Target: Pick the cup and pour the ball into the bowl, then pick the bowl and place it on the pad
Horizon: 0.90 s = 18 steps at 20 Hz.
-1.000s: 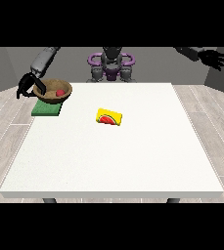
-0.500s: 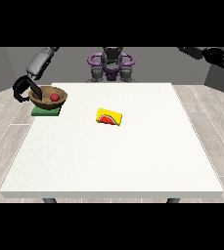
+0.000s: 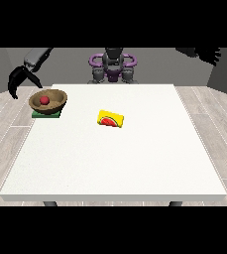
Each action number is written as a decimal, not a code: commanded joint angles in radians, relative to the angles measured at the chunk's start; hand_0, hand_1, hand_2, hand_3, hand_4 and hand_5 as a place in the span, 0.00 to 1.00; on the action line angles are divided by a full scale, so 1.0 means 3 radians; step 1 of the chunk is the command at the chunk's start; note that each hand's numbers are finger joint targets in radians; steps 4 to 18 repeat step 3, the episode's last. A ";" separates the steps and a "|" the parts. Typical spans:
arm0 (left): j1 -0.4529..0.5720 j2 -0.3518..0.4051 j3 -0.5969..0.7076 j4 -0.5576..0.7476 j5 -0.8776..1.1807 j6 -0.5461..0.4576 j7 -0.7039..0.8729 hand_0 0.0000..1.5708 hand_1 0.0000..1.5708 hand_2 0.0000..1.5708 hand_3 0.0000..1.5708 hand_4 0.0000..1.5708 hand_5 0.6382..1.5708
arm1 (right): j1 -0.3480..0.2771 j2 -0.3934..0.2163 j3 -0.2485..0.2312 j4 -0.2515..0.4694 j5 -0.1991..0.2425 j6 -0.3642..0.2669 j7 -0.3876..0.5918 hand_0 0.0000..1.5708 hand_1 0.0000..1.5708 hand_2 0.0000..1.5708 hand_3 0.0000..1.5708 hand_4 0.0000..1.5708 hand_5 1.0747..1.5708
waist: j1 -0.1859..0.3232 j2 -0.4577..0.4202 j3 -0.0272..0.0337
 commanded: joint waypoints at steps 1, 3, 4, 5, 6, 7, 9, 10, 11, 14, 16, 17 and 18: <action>-0.0042 -0.0215 -0.0250 -0.0115 -0.0132 0.0223 0.0334 0.00 0.00 0.00 0.00 0.57 0.99 | -0.0264 -0.0050 0.0119 -0.0102 0.0035 0.0151 0.0393 0.00 0.00 0.00 0.06 0.17 0.61 | -0.0044 -0.0483 -0.0005; 0.0153 -0.0372 -0.0327 0.0047 -0.0234 0.0278 0.0294 0.00 0.00 0.00 0.00 0.57 0.99 | -0.0316 0.0219 0.0178 -0.0296 -0.0054 0.0319 0.0318 0.00 0.00 0.00 0.00 0.30 0.72 | -0.0194 -0.0739 -0.0010; 0.0153 -0.0372 -0.0327 0.0047 -0.0234 0.0278 0.0294 0.00 0.00 0.00 0.00 0.57 0.99 | -0.0316 0.0219 0.0178 -0.0296 -0.0054 0.0319 0.0318 0.00 0.00 0.00 0.00 0.30 0.72 | -0.0194 -0.0739 -0.0010; 0.0153 -0.0372 -0.0327 0.0047 -0.0234 0.0278 0.0294 0.00 0.00 0.00 0.00 0.57 0.99 | -0.0316 0.0219 0.0178 -0.0296 -0.0054 0.0319 0.0318 0.00 0.00 0.00 0.00 0.30 0.72 | -0.0194 -0.0739 -0.0010; 0.0153 -0.0372 -0.0327 0.0047 -0.0234 0.0278 0.0294 0.00 0.00 0.00 0.00 0.57 0.99 | -0.0316 0.0219 0.0178 -0.0296 -0.0054 0.0319 0.0318 0.00 0.00 0.00 0.00 0.30 0.72 | -0.0194 -0.0739 -0.0010; 0.0153 -0.0372 -0.0327 0.0047 -0.0234 0.0278 0.0294 0.00 0.00 0.00 0.00 0.57 0.99 | -0.0316 0.0219 0.0178 -0.0296 -0.0054 0.0319 0.0318 0.00 0.00 0.00 0.00 0.30 0.72 | -0.0194 -0.0739 -0.0010; 0.0153 -0.0372 -0.0327 0.0047 -0.0234 0.0278 0.0294 0.00 0.00 0.00 0.00 0.57 0.99 | -0.0316 0.0219 0.0178 -0.0296 -0.0054 0.0319 0.0318 0.00 0.00 0.00 0.00 0.30 0.72 | -0.0194 -0.0739 -0.0010; 0.0153 -0.0372 -0.0327 0.0047 -0.0234 0.0278 0.0294 0.00 0.00 0.00 0.00 0.57 0.99 | -0.0316 0.0219 0.0178 -0.0296 -0.0054 0.0319 0.0318 0.00 0.00 0.00 0.00 0.30 0.72 | -0.0194 -0.0739 -0.0010; 0.0153 -0.0372 -0.0327 0.0047 -0.0234 0.0278 0.0294 0.00 0.00 0.00 0.00 0.57 0.99 | -0.0316 0.0219 0.0178 -0.0296 -0.0054 0.0319 0.0318 0.00 0.00 0.00 0.00 0.30 0.72 | -0.0194 -0.0739 -0.0010; 0.0153 -0.0372 -0.0327 0.0047 -0.0234 0.0278 0.0294 0.00 0.00 0.00 0.00 0.57 0.99 | -0.0316 0.0219 0.0178 -0.0296 -0.0054 0.0319 0.0318 0.00 0.00 0.00 0.00 0.30 0.72 | -0.0194 -0.0739 -0.0010; 0.0153 -0.0372 -0.0327 0.0047 -0.0234 0.0278 0.0294 0.00 0.00 0.00 0.00 0.57 0.99 | -0.0316 0.0219 0.0178 -0.0296 -0.0054 0.0319 0.0318 0.00 0.00 0.00 0.00 0.30 0.72 | -0.0194 -0.0739 -0.0010; 0.0153 -0.0372 -0.0327 0.0047 -0.0234 0.0278 0.0294 0.00 0.00 0.00 0.00 0.57 0.99 | -0.0316 0.0219 0.0178 -0.0296 -0.0054 0.0319 0.0318 0.00 0.00 0.00 0.00 0.30 0.72 | -0.0194 -0.0739 -0.0010; 0.0153 -0.0372 -0.0327 0.0047 -0.0234 0.0278 0.0294 0.00 0.00 0.00 0.00 0.57 0.99 | -0.0316 0.0219 0.0178 -0.0296 -0.0054 0.0319 0.0318 0.00 0.00 0.00 0.00 0.30 0.72 | -0.0194 -0.0739 -0.0010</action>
